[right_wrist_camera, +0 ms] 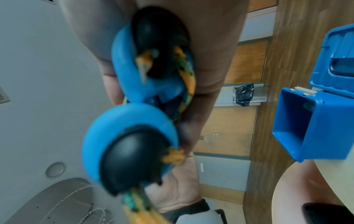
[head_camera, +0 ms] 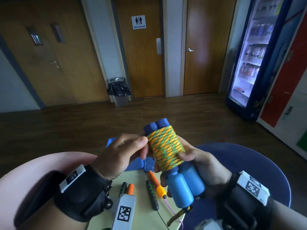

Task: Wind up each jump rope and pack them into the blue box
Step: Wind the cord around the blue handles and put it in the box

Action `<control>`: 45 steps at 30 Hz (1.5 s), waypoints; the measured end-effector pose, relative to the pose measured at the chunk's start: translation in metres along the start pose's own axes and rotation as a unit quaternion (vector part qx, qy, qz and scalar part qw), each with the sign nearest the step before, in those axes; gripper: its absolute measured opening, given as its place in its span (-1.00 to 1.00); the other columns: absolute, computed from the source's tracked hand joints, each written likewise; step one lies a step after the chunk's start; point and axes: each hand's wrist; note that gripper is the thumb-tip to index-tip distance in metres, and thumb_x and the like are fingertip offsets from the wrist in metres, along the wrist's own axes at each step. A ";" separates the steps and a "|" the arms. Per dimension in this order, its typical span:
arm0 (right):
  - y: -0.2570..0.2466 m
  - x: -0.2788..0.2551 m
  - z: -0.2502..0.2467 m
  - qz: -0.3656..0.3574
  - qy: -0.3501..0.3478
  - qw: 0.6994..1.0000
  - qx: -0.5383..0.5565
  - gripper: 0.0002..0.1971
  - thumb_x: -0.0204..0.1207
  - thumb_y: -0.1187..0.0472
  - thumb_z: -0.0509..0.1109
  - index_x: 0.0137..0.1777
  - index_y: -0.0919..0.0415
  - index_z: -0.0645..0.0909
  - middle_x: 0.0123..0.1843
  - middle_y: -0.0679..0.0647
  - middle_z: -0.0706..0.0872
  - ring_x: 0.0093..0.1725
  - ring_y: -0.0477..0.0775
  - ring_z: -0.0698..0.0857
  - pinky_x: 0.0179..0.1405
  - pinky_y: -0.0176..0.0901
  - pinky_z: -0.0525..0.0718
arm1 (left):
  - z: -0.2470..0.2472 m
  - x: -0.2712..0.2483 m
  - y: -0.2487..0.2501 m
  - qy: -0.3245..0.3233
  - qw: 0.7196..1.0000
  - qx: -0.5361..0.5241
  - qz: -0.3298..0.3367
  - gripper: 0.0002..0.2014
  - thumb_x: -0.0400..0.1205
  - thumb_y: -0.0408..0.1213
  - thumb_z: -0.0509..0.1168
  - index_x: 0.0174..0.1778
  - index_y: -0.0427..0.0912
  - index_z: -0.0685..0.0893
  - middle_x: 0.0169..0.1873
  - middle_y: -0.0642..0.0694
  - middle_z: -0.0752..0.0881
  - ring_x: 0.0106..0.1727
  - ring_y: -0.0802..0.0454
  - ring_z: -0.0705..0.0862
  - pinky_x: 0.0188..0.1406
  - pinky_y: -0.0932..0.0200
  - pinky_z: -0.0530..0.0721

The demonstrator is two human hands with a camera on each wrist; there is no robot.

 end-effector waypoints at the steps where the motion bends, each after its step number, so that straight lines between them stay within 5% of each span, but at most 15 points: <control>1: 0.001 0.001 0.000 -0.009 0.004 1.000 -0.005 -0.42 0.52 0.33 0.12 0.59 0.20 0.32 0.19 0.53 0.58 -0.05 0.46 0.69 -0.03 0.25 0.69 | -0.001 0.000 0.000 -0.006 1.000 -0.005 -0.004 -0.48 0.53 0.34 0.30 -0.53 -0.01 0.62 -0.54 -0.40 0.35 -0.42 -0.45 0.30 -0.33 -0.29 0.27; 3: 0.003 0.004 -0.002 -0.032 0.014 0.999 -0.008 -0.39 0.50 0.37 0.15 0.60 0.17 0.33 0.25 0.55 0.57 0.07 0.57 0.61 0.07 0.37 0.61 | -0.002 0.000 0.001 -0.010 1.000 -0.002 -0.003 -0.51 0.55 0.28 0.31 -0.55 0.00 0.60 -0.57 -0.40 0.31 -0.46 -0.39 0.28 -0.37 -0.27 0.26; 6: 0.002 0.010 -0.002 -0.045 0.020 0.999 0.006 -0.39 0.47 0.46 0.12 0.55 0.13 0.44 0.29 0.54 0.57 0.02 0.55 0.68 0.01 0.36 0.71 | -0.007 0.002 -0.003 -0.008 1.000 0.001 -0.004 -0.58 0.56 0.11 0.27 -0.60 0.03 0.56 -0.62 -0.08 0.36 -0.50 -0.05 0.30 -0.40 -0.03 0.23; 11: 0.000 0.008 0.001 -0.011 0.007 0.999 0.047 -0.41 0.53 0.44 0.01 0.60 0.24 0.30 0.20 0.51 0.61 -0.06 0.45 0.75 -0.13 0.21 0.77 | -0.005 0.001 -0.016 -0.014 0.999 -0.020 -0.024 -0.47 0.49 0.34 0.37 -0.52 -0.06 0.64 -0.51 -0.33 0.43 -0.38 -0.37 0.43 -0.30 -0.21 0.39; 13: 0.001 0.006 0.003 -0.005 -0.006 0.998 0.069 -0.45 0.57 0.41 -0.10 0.58 0.30 0.28 0.18 0.47 0.63 -0.07 0.41 0.76 -0.13 0.17 0.78 | -0.002 0.002 -0.021 -0.001 0.998 -0.054 -0.029 -0.49 0.49 0.31 0.41 -0.47 -0.10 0.67 -0.46 -0.17 0.58 -0.30 -0.15 0.57 -0.21 0.04 0.52; 17: 0.007 0.010 0.002 0.009 0.014 0.998 0.059 -0.53 0.61 0.30 -0.04 0.49 0.28 0.39 0.13 0.46 0.64 -0.11 0.38 0.77 -0.13 0.15 0.77 | 0.007 0.002 -0.023 0.013 0.999 -0.045 -0.006 -0.56 0.61 0.27 0.30 -0.39 0.00 0.63 -0.42 0.07 0.65 -0.32 0.06 0.60 -0.17 0.09 0.52; 19: 0.010 0.013 0.001 0.021 0.007 0.997 0.075 -0.55 0.59 0.21 0.10 0.47 0.28 0.41 0.11 0.46 0.62 -0.13 0.38 0.76 -0.12 0.16 0.76 | 0.010 0.004 -0.020 0.049 0.999 -0.016 0.006 -0.54 0.59 0.33 0.27 -0.34 0.01 0.65 -0.37 0.07 0.61 -0.25 0.07 0.55 -0.13 -0.02 0.49; 22: 0.012 0.015 0.000 0.054 -0.010 0.994 0.096 -0.51 0.56 0.08 0.22 0.38 0.40 0.47 0.10 0.39 0.68 -0.08 0.35 0.79 -0.06 0.12 0.77 | 0.016 0.007 -0.015 0.063 0.998 -0.028 0.012 -0.39 0.67 0.26 0.22 0.02 -0.34 0.65 -0.12 -0.38 0.65 -0.03 -0.32 0.60 0.15 -0.41 0.54; 24: 0.015 0.018 0.000 0.076 -0.014 0.992 0.102 -0.49 0.51 0.04 0.24 0.31 0.43 0.52 0.07 0.35 0.71 -0.06 0.34 0.79 -0.01 0.09 0.75 | 0.017 0.009 -0.016 0.087 0.994 -0.060 -0.024 -0.29 0.65 0.25 0.28 0.07 -0.52 0.57 -0.10 -0.37 0.63 -0.03 -0.25 0.57 0.21 -0.48 0.53; 27: 0.019 0.024 0.005 0.110 0.030 0.993 0.020 -0.51 0.32 0.15 0.30 0.24 0.34 0.64 0.07 0.34 0.73 0.01 0.32 0.73 0.12 0.14 0.71 | 0.017 0.010 -0.020 0.118 0.987 -0.102 -0.029 -0.61 0.65 -0.02 0.33 -0.28 -0.32 0.64 -0.33 -0.27 0.60 -0.25 0.01 0.61 -0.17 -0.03 0.59; 30: 0.024 0.029 0.005 0.120 0.140 0.980 -0.078 -0.47 0.22 0.19 0.24 0.20 0.26 0.72 0.12 0.31 0.73 0.10 0.31 0.68 0.33 0.36 0.60 | 0.018 0.008 -0.017 0.108 0.994 0.003 0.020 -0.65 0.71 -0.14 0.27 -0.17 -0.34 0.79 0.01 -0.18 0.81 0.03 -0.07 0.79 0.04 0.00 0.72; 33: 0.031 0.035 0.008 0.076 0.211 0.973 -0.052 -0.40 0.31 0.02 0.39 0.31 0.35 0.66 0.16 0.36 0.66 0.13 0.33 0.63 0.43 0.39 0.51 | 0.020 0.008 -0.024 0.131 0.980 0.145 0.036 -0.69 0.63 0.04 0.27 -0.34 0.02 0.78 0.12 0.03 0.78 0.11 0.08 0.76 0.13 0.14 0.64; 36: 0.034 0.040 0.014 0.049 0.241 0.969 -0.037 -0.16 0.31 -0.30 0.56 0.35 0.41 0.60 0.10 0.34 0.56 0.08 0.30 0.55 0.18 0.22 0.57 | 0.027 0.007 -0.027 0.129 0.958 0.245 0.075 -0.60 0.65 0.08 0.23 -0.43 -0.04 0.70 0.07 0.03 0.75 -0.05 0.13 0.74 -0.06 0.27 0.58; 39: 0.033 0.039 0.014 0.075 0.226 0.969 -0.060 -0.09 0.09 -0.52 0.58 0.13 0.31 0.65 -0.11 0.26 0.54 -0.23 0.16 0.57 -0.19 -0.03 0.58 | 0.027 0.007 -0.028 0.107 0.945 0.294 0.094 -0.51 0.71 0.04 0.15 -0.28 -0.27 0.72 0.00 0.02 0.67 -0.15 0.08 0.69 -0.16 0.12 0.60; 45: 0.034 0.037 0.013 0.043 0.245 0.964 -0.097 -0.11 0.06 -0.50 0.54 0.08 0.31 0.62 -0.27 0.22 0.58 -0.40 0.11 0.57 -0.42 -0.14 0.57 | 0.024 0.008 -0.015 0.045 0.959 0.269 0.080 -0.56 0.76 -0.04 0.09 -0.28 -0.24 0.67 0.03 0.08 0.60 -0.12 0.04 0.67 -0.09 0.15 0.58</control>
Point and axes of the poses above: each hand's wrist, its own x-axis towards the middle knuckle, its own z-axis out of the palm, y = z × x
